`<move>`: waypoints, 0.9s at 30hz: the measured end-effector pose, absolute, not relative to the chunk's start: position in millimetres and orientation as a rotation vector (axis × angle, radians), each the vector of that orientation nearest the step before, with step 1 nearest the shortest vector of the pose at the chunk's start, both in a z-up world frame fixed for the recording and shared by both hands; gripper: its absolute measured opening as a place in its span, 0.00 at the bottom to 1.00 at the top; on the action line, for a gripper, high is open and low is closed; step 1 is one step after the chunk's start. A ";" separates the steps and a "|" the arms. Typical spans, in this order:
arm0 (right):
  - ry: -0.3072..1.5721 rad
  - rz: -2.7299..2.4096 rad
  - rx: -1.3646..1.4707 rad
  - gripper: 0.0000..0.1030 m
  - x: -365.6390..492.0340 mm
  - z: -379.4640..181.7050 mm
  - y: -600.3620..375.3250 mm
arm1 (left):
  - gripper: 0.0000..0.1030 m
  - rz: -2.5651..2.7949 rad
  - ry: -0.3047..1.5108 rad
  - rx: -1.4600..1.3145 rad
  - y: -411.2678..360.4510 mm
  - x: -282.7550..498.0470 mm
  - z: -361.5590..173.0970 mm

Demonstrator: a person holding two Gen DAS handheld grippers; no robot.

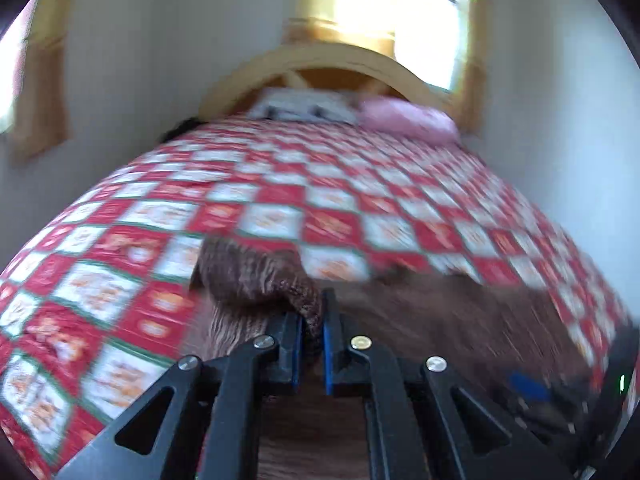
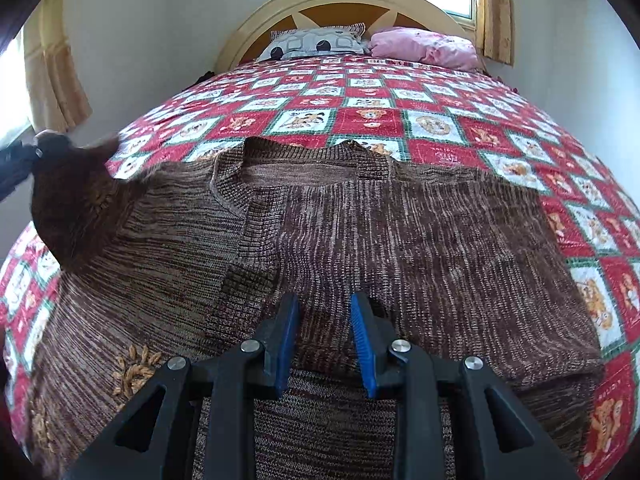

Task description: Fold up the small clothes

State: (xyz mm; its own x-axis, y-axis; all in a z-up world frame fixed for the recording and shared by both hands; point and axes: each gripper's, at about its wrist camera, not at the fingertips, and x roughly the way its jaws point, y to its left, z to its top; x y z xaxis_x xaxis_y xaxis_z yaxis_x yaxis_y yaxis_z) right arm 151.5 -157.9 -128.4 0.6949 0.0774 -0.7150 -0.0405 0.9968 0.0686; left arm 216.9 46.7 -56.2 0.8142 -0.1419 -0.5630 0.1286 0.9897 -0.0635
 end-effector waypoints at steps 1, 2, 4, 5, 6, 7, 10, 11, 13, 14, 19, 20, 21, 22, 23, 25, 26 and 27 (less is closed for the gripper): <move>0.800 0.069 0.056 0.28 151.6 -128.4 -158.3 | 0.14 -0.157 0.648 0.022 26.0 216.2 -69.3; 0.800 0.070 0.060 0.28 151.5 -128.5 -159.2 | 0.16 -0.157 0.683 0.061 11.8 216.2 -81.3; 0.800 0.072 0.063 0.28 151.3 -128.5 -159.6 | 0.16 -0.166 0.742 0.116 -8.0 212.2 -103.2; 0.800 0.072 0.063 0.28 151.2 -128.4 -159.4 | 0.16 -0.182 0.756 0.120 -11.3 206.4 -107.7; 0.800 0.072 0.062 0.28 151.2 -128.6 -160.1 | 0.17 -0.205 0.772 0.122 -13.3 201.4 -110.1; 0.800 0.072 0.063 0.28 151.3 -128.6 -159.8 | 0.28 -0.213 0.776 0.121 -14.0 197.6 -109.3; 0.801 0.074 0.068 0.28 150.9 -128.7 -160.2 | 0.85 -0.215 0.751 0.088 0.4 178.0 -97.6; 0.801 0.076 0.072 0.28 150.8 -128.5 -160.4 | 0.89 -0.203 0.726 0.067 7.1 172.3 -92.2; 0.801 0.081 0.080 0.30 150.9 -128.7 -162.0 | 0.95 -0.179 0.685 -0.004 30.8 156.6 -83.0; 0.800 0.089 0.088 0.31 150.9 -128.5 -162.3 | 0.95 -0.170 0.687 -0.037 40.3 152.8 -82.5; 0.800 0.106 0.099 0.35 150.9 -127.9 -163.4 | 0.95 -0.086 0.760 -0.102 69.5 156.6 -113.4; 0.801 0.104 0.097 0.35 150.7 -127.2 -162.5 | 0.94 -0.072 0.836 -0.129 72.7 163.3 -126.4; 0.802 0.103 0.096 0.36 150.6 -126.6 -162.6 | 0.93 -0.081 0.865 -0.154 74.8 167.9 -130.5; 0.803 0.110 0.098 0.36 149.9 -123.9 -161.0 | 0.96 -0.092 0.833 -0.183 76.7 166.5 -126.0; 0.801 0.139 0.122 0.36 149.1 -120.9 -160.8 | 0.96 -0.101 0.820 -0.207 77.8 166.5 -125.1; 0.783 0.283 0.266 0.36 148.9 -111.5 -158.4 | 0.96 -0.107 0.827 -0.223 77.7 165.5 -126.5; 0.770 0.317 0.312 0.36 150.1 -107.7 -155.2 | 0.96 -0.109 0.823 -0.228 77.6 164.6 -126.1; 0.759 0.334 0.329 0.36 151.9 -105.5 -151.8 | 0.96 -0.110 0.821 -0.230 76.9 163.3 -126.0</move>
